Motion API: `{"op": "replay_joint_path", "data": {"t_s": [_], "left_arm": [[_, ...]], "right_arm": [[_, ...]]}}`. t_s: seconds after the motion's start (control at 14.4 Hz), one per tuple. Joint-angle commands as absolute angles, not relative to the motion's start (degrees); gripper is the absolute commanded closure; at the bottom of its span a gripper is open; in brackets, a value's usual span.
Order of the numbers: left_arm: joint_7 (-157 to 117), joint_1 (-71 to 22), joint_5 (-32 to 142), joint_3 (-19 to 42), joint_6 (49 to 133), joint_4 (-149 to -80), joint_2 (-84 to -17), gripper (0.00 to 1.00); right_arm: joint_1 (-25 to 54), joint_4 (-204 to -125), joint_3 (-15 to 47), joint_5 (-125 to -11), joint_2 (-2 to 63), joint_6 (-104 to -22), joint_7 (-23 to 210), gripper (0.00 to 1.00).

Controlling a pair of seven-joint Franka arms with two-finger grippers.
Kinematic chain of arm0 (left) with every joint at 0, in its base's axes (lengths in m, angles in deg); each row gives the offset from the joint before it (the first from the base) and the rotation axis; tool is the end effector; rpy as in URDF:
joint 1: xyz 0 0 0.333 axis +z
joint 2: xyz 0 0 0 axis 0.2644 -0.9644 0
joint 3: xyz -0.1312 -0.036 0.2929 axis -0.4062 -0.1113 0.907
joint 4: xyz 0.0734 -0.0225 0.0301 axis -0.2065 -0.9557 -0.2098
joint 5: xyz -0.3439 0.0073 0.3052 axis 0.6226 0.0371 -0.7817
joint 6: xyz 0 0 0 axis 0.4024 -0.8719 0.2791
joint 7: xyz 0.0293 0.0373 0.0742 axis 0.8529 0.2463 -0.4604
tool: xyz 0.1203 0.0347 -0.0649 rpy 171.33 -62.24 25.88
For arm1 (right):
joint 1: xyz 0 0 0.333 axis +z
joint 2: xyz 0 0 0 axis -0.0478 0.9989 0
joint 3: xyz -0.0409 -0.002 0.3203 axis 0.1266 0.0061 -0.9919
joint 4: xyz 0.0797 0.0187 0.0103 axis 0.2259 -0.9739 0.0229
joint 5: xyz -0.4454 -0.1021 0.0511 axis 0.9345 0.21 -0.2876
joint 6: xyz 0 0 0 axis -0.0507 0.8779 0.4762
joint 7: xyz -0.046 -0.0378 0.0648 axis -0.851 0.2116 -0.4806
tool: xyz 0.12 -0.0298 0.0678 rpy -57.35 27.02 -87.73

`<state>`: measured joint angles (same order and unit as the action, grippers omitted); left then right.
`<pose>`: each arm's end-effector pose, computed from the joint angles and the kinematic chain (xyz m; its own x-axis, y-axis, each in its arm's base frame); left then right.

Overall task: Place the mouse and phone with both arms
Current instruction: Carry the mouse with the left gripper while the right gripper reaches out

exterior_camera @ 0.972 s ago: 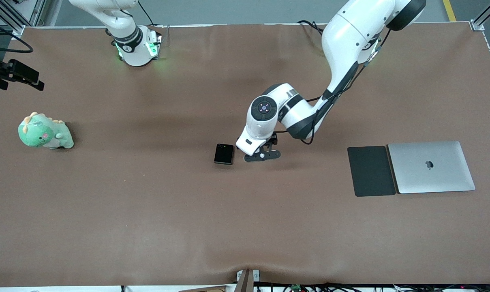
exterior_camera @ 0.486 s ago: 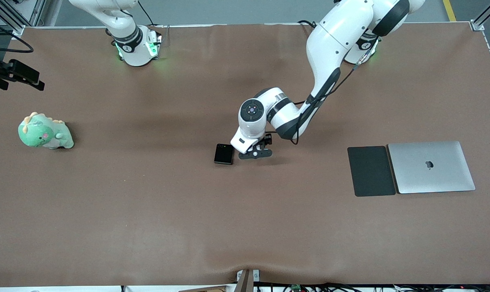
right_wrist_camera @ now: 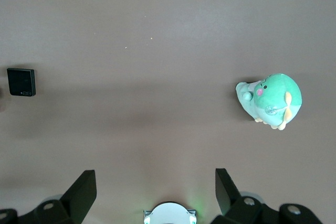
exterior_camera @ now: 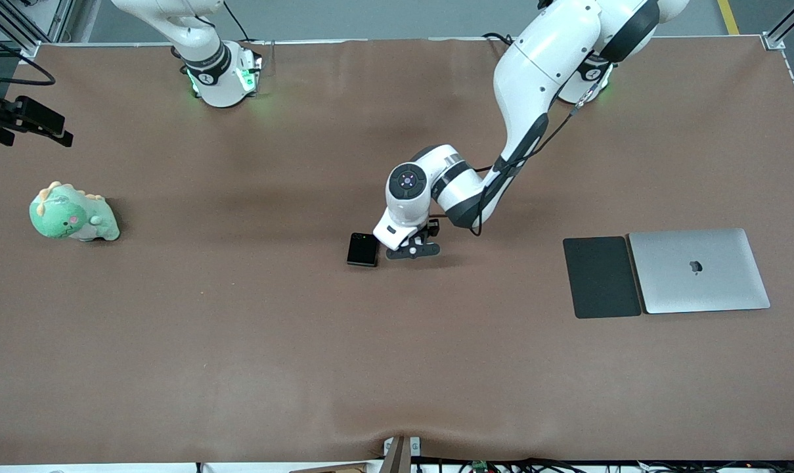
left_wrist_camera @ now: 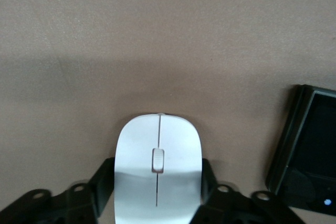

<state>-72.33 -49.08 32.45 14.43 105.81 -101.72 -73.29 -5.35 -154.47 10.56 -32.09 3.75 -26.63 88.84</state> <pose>0.5186 -0.5551 0.0948 0.9959 0.0842 -0.0339 0.0840 -0.9964 -0.0064 0.5777 -0.0256 0.6340 0.9940 -0.0358 -0.1038 -0.0377 -0.9991 -0.0168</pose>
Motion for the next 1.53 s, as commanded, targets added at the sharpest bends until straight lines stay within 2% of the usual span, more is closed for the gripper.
{"op": "replay_joint_path", "data": {"t_s": [0.0,0.28,0.56,0.83,1.25,1.46], "left_arm": [[-74.4,-49.7,30.8,14.8,106.4,-100.8,-73.6,0.43],[-73.5,-48.4,30.4,14.9,106.4,-100.8,-72.1,0.46],[-73.3,-43.5,30.6,14.7,105.9,-100.9,-68.1,0.46],[-67.0,-36.6,31.1,14.1,105.8,-103.0,-63.0,0.45],[-56.1,-22.3,31.4,8.4,105.3,-105.0,-58.7,0.48],[-49.6,-14.1,31.3,5.0,101.7,-106.7,-57.1,0.48]], "right_arm": [[-5.3,-155.0,10.5,-32.2,2.7,-26.9,89.3,0.00],[-4.9,-150.2,10.2,-32.2,6.0,-26.6,88.9,0.00],[-3.4,-149.9,10.2,-32.1,9.6,-26.7,89.3,0.00],[-1.1,-149.8,10.2,-31.7,10.4,-27.2,88.8,0.00],[5.9,-149.8,10.1,-32.4,19.0,-32.5,88.7,0.00],[11.3,-150.3,10.0,-35.3,21.5,-39.8,88.5,0.00]]}}
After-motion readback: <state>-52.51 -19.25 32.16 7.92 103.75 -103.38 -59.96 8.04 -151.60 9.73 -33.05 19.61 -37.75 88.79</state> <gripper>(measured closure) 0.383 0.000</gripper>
